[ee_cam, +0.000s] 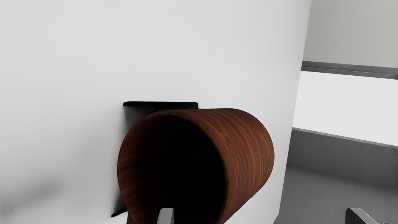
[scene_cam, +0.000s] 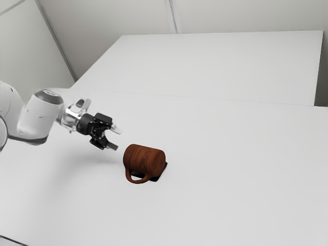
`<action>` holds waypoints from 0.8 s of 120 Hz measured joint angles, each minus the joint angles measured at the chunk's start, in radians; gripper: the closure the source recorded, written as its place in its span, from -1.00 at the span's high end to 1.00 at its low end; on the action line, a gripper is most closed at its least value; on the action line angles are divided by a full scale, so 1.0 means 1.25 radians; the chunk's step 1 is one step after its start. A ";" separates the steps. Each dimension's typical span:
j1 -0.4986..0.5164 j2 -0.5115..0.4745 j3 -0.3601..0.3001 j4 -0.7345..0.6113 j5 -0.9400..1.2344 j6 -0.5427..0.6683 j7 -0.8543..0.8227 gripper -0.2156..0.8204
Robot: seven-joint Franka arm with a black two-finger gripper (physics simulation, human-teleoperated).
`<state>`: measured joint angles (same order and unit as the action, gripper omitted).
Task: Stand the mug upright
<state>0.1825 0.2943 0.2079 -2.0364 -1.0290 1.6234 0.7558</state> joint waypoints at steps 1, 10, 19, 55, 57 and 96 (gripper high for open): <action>0.000 0.000 0.000 -0.003 -0.004 0.000 0.005 0.58; -0.006 0.000 -0.001 -0.025 -0.031 -0.005 0.047 0.58; -0.012 -0.002 -0.003 -0.046 -0.054 -0.015 0.084 0.58; -0.016 0.024 -0.038 -0.062 -0.124 -0.043 0.206 0.51; -0.016 0.026 -0.039 -0.062 -0.125 -0.044 0.211 0.43; -0.016 0.021 -0.041 -0.061 -0.144 -0.047 0.291 -0.71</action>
<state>0.1626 0.3200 0.1565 -2.1126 -1.2094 1.5644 1.1193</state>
